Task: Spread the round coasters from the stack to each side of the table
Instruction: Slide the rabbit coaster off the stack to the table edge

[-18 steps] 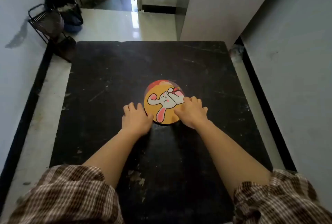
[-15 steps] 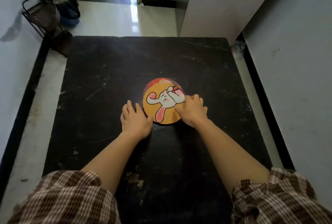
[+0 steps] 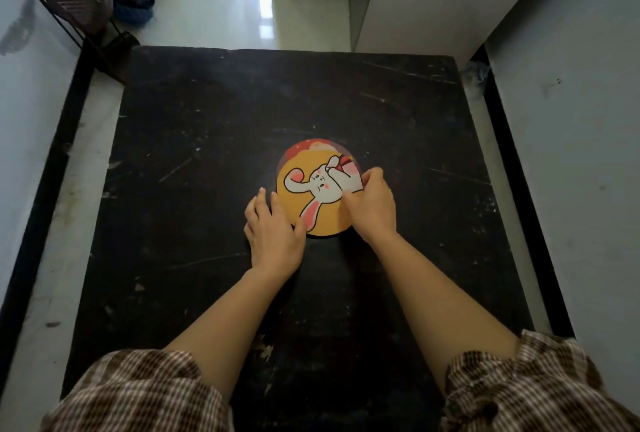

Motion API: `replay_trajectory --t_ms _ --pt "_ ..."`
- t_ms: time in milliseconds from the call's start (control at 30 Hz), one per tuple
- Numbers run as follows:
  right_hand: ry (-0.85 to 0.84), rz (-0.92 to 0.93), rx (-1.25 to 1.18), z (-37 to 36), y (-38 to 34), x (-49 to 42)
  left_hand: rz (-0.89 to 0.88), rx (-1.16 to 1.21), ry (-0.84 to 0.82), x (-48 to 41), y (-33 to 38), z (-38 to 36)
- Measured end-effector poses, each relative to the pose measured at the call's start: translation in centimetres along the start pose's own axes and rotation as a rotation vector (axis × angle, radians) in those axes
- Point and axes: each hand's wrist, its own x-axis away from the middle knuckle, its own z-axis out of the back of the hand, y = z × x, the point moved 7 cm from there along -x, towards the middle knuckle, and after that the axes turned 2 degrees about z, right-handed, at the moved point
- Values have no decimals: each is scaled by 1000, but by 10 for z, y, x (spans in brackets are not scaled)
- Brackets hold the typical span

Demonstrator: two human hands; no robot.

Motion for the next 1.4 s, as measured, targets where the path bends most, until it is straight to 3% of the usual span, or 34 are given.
replay_trajectory --t_ms 200,333,500,667,800,1033,1400 --pt "-195 -172 -349 4 9 6 211 373 90 0 -11 15" --pt "-315 -278 -607 14 29 42 359 836 -56 17 -24 9" --pt "-470 -402 -771 10 60 105 542 1048 -275 72 -42 -16" --pt "-662 -454 -816 1 100 161 545 1013 -311 125 -57 -32" --pt "-804 -433 -610 3 131 190 500 961 -303 152 -63 -36" --pt "-581 -416 -492 17 171 203 464 829 -234 188 -87 -44" --pt "-486 -244 -165 10 180 219 365 535 -44 199 -101 -38"
